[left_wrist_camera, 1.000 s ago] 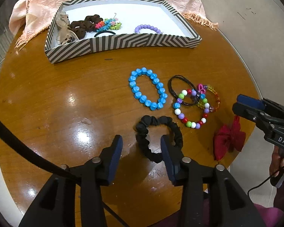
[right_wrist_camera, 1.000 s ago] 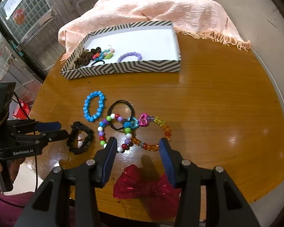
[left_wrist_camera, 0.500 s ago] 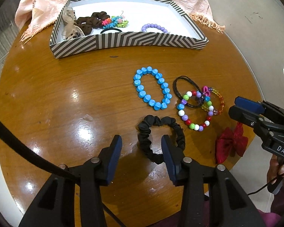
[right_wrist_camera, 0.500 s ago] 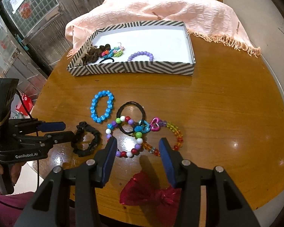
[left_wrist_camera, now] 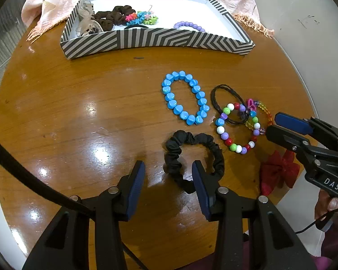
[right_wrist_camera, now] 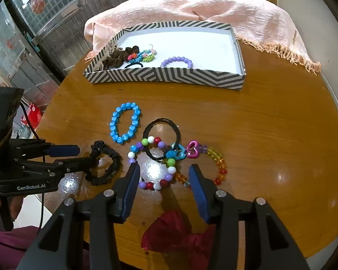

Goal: Organize jewelry
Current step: 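Grasp the black scrunchie with the left gripper while the right gripper grasps the white-and-red beaded bracelet, then carry the scrunchie into the tray with the left gripper while the right gripper carries the beaded bracelet in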

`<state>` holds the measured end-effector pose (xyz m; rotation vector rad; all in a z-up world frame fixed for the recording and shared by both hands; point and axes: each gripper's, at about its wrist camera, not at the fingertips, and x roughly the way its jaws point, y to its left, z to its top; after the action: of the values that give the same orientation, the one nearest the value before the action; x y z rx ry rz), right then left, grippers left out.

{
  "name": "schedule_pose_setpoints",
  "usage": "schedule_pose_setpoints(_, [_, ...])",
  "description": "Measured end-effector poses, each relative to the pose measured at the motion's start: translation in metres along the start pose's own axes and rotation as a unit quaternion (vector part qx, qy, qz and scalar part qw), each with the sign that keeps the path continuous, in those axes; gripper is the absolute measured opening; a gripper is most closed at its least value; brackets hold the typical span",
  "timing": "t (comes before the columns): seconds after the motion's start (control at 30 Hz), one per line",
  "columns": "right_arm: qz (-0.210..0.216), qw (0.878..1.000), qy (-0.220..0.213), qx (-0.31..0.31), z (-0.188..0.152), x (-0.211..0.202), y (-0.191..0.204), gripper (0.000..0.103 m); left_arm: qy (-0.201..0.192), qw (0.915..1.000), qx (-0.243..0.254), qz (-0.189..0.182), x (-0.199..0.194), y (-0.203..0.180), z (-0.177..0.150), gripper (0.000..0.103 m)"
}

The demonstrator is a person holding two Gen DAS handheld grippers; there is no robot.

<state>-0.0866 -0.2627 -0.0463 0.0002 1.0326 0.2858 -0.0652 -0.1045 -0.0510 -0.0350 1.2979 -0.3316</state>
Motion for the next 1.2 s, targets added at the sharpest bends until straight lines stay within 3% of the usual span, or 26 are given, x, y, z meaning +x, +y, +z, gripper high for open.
schedule_pose_setpoints(0.13, [-0.001, 1.000, 0.002, -0.008, 0.004, 0.008, 0.000, 0.041, 0.003, 0.9999, -0.009, 0.005, 0.005, -0.002, 0.002, 0.026])
schedule_pose_setpoints(0.2, [0.001, 1.000, 0.012, -0.010, 0.006, 0.014, 0.000, 0.025, 0.005, 0.9999, -0.011, 0.006, 0.008, -0.003, 0.003, 0.026])
schedule_pose_setpoints(0.37, [0.003, 1.000, 0.026, -0.007, 0.006, 0.029, -0.003, 0.015, -0.008, 0.9997, -0.013, 0.017, 0.009, -0.007, 0.003, 0.026])
schedule_pose_setpoints(0.4, [0.006, 1.000, 0.027, -0.002, 0.006, 0.031, -0.004, 0.011, -0.010, 0.9997, -0.011, 0.018, 0.009, -0.008, 0.003, 0.022])
schedule_pose_setpoints(0.43, [0.009, 1.000, 0.027, 0.001, 0.005, 0.031, -0.005, 0.009, -0.013, 0.9997, -0.008, 0.017, 0.009, -0.009, 0.002, 0.010])
schedule_pose_setpoints(0.5, [0.019, 1.000, 0.022, 0.005, 0.004, 0.027, -0.006, 0.009, -0.012, 0.9997, -0.002, 0.020, 0.010, -0.009, 0.003, 0.000])
schedule_pose_setpoints(0.87, [0.034, 0.999, -0.032, -0.017, 0.027, -0.023, 0.005, 0.009, -0.058, 0.9983, -0.005, 0.003, -0.022, -0.003, 0.021, 0.000])
schedule_pose_setpoints(1.2, [0.027, 0.996, -0.085, -0.016, 0.067, -0.057, -0.003, 0.009, -0.102, 0.9946, 0.013, 0.011, -0.056, -0.003, 0.059, 0.000])
